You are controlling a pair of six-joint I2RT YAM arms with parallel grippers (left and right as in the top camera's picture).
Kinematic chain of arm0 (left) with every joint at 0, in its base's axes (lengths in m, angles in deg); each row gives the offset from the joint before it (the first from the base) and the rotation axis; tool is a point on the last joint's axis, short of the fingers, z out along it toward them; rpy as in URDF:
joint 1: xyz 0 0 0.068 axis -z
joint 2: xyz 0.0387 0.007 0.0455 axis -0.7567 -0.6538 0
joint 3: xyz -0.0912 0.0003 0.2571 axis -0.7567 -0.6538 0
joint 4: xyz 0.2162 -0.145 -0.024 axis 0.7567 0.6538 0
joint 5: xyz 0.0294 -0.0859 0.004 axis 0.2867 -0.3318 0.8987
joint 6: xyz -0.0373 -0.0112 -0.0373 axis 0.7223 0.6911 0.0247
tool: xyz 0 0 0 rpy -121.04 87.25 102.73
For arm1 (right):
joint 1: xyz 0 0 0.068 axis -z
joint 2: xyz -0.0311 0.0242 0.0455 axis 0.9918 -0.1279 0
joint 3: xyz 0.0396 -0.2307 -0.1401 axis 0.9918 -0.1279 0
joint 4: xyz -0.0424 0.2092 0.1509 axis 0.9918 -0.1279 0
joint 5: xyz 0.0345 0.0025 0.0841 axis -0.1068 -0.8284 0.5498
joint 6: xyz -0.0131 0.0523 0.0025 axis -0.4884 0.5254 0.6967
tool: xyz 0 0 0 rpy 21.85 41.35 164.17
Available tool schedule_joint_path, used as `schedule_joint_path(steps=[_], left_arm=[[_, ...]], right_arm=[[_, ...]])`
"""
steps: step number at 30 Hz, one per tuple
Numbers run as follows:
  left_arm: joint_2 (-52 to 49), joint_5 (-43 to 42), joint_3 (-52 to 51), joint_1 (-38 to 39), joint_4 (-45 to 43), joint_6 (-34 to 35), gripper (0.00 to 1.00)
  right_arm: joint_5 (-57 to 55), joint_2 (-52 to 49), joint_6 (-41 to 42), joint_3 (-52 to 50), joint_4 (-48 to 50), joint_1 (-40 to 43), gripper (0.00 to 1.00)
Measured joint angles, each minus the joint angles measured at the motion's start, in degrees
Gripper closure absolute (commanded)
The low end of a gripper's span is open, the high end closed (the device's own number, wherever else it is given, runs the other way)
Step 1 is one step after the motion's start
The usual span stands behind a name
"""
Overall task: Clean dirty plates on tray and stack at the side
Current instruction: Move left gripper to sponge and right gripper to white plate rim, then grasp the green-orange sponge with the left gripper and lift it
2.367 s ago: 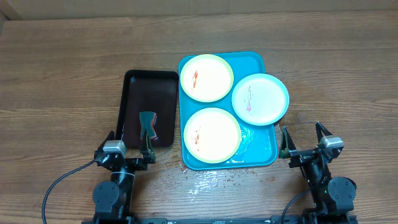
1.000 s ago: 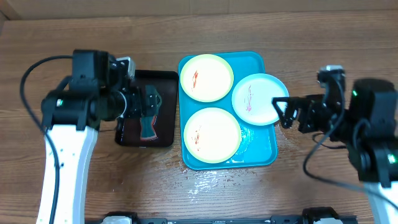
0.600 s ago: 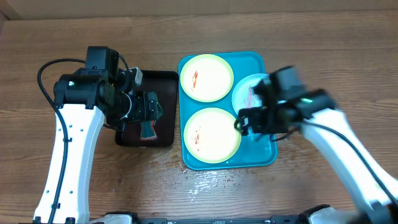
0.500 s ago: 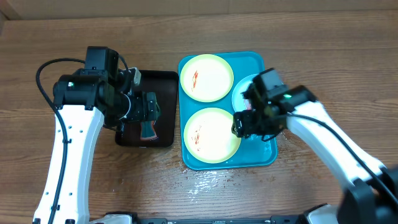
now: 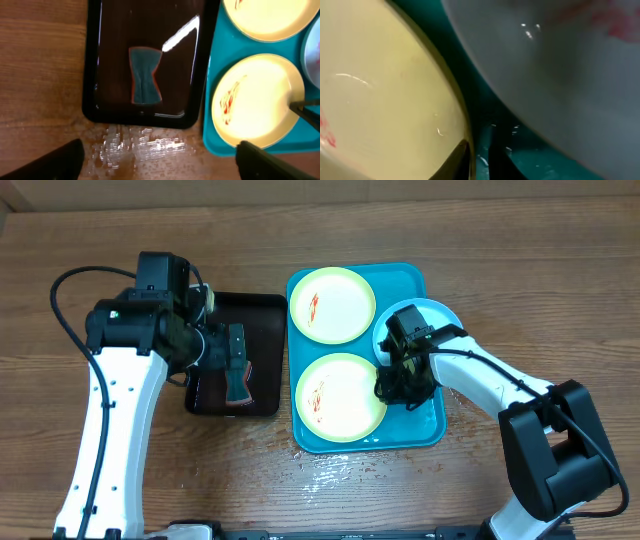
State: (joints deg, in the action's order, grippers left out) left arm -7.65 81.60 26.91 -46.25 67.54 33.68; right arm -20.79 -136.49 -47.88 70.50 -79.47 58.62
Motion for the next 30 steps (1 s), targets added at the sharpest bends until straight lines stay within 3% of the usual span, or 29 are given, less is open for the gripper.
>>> schedule_joint_path(steps=[6, 17, 22, 24, 26, 30], left_arm=[[-6.23, 0.37, -0.90, 0.00, -3.91, -0.02, 0.21], [-22.53, 1.88, -2.91, 0.00, -9.68, -0.02, 0.30], [-29.73, 1.81, -2.91, 0.00, -13.00, -0.04, 0.53], [-32.33, 1.42, -2.93, 0.00, -13.40, 0.09, 0.70], [-34.36, 1.29, -2.91, -0.02, -13.66, 0.00, 0.96], [-34.64, 1.36, -2.58, -0.17, -13.05, -0.15, 0.96]], right_arm=[[-1.22, 0.24, 2.56, -0.44, 1.97, 0.00, 0.96], [-2.93, 0.37, 4.26, -0.44, 2.73, -0.11, 0.96], [-3.34, 0.44, 4.33, -0.44, 2.80, -0.13, 0.96], [-3.56, 0.46, 4.44, -0.44, 2.78, -0.13, 0.96], [-3.69, 0.46, 4.46, -0.44, 2.80, -0.13, 0.96], [-3.74, 0.46, 4.48, -0.44, 2.73, -0.13, 0.96]])
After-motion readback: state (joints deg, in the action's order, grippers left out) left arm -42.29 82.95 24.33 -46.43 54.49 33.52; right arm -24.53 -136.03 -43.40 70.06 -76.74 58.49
